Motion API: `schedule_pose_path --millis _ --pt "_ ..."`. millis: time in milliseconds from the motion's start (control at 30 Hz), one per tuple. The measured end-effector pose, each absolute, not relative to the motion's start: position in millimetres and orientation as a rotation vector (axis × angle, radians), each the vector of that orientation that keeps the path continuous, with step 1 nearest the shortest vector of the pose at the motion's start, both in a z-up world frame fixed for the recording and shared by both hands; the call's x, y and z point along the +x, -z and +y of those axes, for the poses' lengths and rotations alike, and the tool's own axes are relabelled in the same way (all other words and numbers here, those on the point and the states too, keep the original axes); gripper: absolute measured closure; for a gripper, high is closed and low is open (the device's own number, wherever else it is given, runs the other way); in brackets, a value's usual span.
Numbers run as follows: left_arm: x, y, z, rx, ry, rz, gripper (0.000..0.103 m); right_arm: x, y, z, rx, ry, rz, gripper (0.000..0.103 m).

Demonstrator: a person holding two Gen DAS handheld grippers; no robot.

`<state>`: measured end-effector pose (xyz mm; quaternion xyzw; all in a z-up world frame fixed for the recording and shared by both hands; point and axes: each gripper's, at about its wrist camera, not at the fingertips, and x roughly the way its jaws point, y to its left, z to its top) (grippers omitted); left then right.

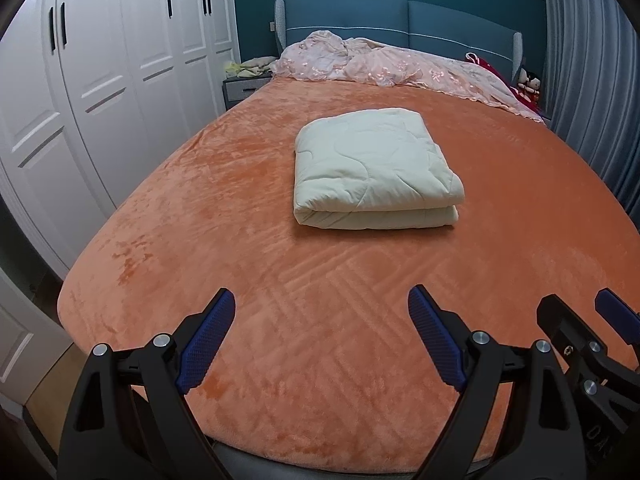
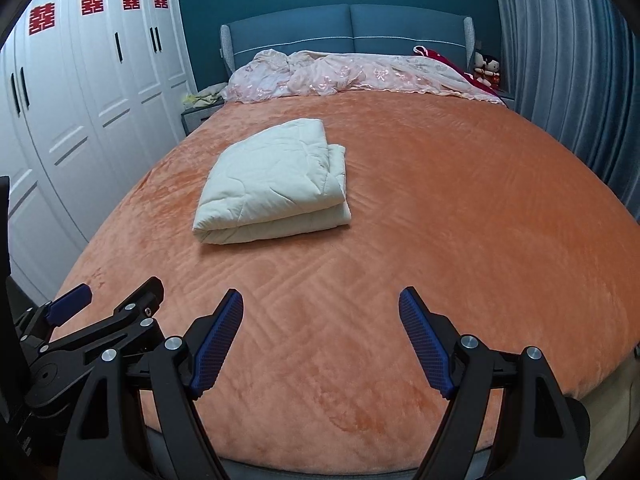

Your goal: Fold large clothes

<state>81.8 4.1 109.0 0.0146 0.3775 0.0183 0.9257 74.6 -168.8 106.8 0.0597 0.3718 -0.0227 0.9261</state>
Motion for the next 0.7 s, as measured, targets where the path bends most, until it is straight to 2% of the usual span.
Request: schedule_pose_path --millis 700 --pt "75 -101 15 0.049 -0.086 0.775 0.017 70 -101 -155 0.083 0.034 0.759 0.025"
